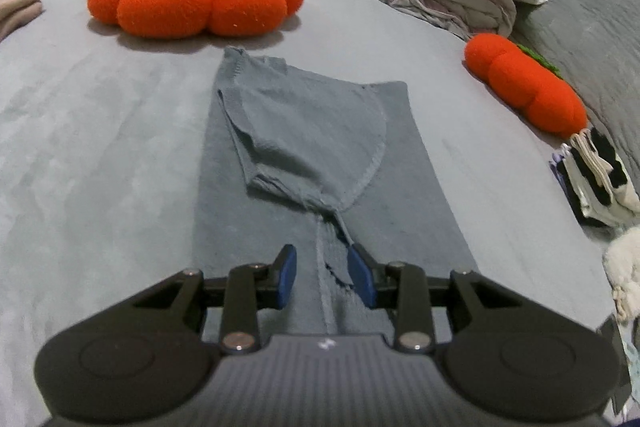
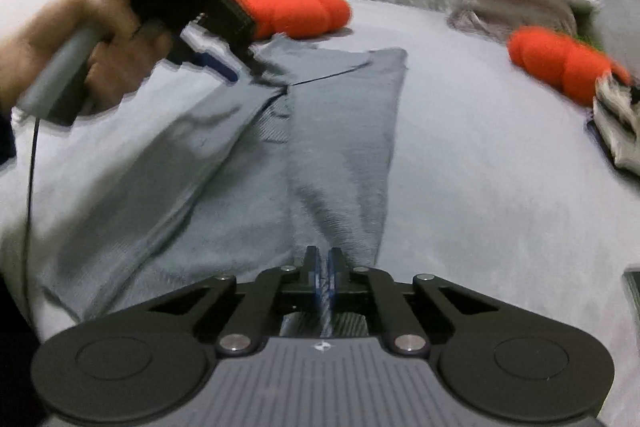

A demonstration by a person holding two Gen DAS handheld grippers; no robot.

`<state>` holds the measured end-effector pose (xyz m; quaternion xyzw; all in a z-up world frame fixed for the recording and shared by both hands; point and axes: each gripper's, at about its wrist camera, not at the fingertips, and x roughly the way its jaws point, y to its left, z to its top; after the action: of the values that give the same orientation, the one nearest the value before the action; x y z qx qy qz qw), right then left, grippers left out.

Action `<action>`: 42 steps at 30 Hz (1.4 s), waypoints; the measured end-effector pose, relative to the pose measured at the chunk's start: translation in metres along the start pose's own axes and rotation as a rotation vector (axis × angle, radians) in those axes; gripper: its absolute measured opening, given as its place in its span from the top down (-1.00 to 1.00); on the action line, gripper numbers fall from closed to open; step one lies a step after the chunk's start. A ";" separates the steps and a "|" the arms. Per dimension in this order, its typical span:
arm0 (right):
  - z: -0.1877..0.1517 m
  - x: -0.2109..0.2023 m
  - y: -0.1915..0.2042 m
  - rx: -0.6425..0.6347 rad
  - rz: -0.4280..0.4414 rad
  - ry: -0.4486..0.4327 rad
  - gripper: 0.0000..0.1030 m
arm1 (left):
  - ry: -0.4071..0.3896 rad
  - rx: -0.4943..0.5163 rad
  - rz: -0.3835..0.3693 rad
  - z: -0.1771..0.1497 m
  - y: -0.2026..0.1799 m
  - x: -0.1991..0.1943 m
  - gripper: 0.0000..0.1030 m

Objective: Fold clothes

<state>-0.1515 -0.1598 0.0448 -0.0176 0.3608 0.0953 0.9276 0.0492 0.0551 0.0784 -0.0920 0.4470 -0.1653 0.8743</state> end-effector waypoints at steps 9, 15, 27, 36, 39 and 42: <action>0.002 -0.002 -0.041 0.266 0.072 -0.023 0.90 | 0.047 -0.149 -0.083 -0.002 0.011 0.015 0.37; -0.001 -0.003 -0.003 0.007 -0.018 -0.038 0.89 | 0.080 -0.153 -0.104 -0.008 -0.002 0.026 0.37; -0.009 -0.004 -0.018 0.086 -0.032 -0.039 0.89 | 0.108 -0.091 -0.148 -0.025 -0.024 0.016 0.36; -0.014 -0.013 -0.006 -0.006 -0.088 -0.062 0.89 | 0.188 0.025 -0.216 -0.059 -0.055 0.024 0.36; -0.016 -0.015 -0.002 -0.033 -0.107 -0.070 0.89 | 0.184 0.048 -0.222 -0.066 -0.063 0.024 0.36; -0.019 -0.020 0.008 -0.094 -0.144 -0.094 0.89 | 0.183 0.038 -0.231 -0.067 -0.065 0.027 0.36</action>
<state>-0.1800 -0.1573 0.0449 -0.0827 0.3100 0.0461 0.9460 -0.0036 -0.0166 0.0389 -0.1109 0.5081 -0.2810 0.8066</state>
